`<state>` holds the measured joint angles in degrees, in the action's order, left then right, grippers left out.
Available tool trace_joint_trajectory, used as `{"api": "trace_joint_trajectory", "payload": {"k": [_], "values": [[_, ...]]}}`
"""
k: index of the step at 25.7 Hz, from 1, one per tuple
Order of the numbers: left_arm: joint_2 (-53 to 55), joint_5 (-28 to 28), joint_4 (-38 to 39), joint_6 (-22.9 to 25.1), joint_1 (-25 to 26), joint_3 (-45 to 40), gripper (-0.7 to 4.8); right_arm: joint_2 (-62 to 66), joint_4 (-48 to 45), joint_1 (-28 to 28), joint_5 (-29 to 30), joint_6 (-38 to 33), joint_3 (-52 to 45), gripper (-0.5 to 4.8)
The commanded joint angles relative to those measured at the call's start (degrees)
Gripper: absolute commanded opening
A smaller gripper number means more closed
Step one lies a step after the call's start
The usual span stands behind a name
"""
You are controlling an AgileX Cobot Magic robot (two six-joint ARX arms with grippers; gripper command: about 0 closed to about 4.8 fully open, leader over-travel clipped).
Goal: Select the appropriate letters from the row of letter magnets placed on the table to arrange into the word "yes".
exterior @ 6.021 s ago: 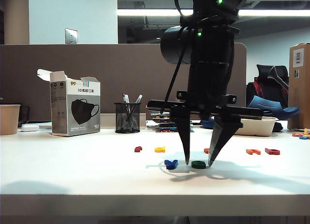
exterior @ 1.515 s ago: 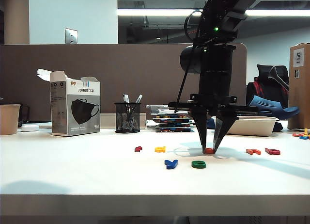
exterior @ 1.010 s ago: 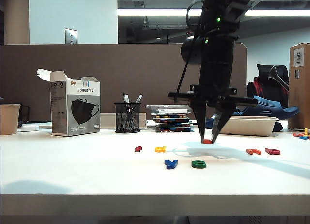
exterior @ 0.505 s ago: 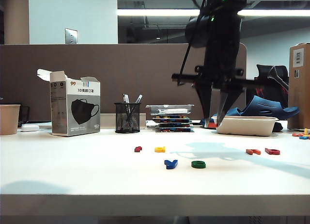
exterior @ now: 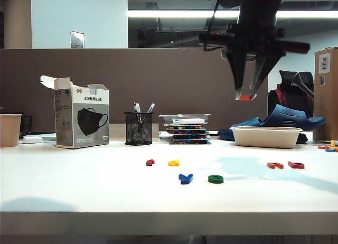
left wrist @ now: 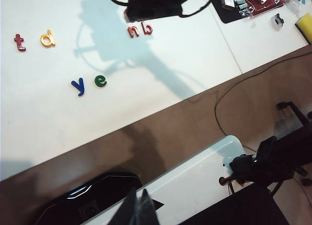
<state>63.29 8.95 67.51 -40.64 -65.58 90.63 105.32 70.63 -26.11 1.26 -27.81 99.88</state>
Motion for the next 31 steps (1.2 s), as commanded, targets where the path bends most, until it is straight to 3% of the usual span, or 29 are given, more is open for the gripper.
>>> {"api": "trace_joint_trajectory", "payload": {"k": [1,12,24,31], "values": [[-0.1,-0.2,-0.5,-0.1,0.0,0.3,-0.06,-2.6,1.1,-0.2,-0.2,-0.7,-1.5,0.72],[-0.1,-0.2,-0.5,-0.1,0.0,0.3,-0.06,-12.6,-6.3,-0.3,0.2,-2.8,-17.1,0.72],[-0.1,0.0,-0.7,-0.1,0.0,0.3,-0.06,-12.6,-17.5,-0.5,3.6,-2.8,-28.6,0.72],[-0.1,0.0,-0.8,-0.1,0.0,0.3,-0.06,-11.2,-21.7,-0.8,3.8,-2.4,-30.7,0.72]]}}
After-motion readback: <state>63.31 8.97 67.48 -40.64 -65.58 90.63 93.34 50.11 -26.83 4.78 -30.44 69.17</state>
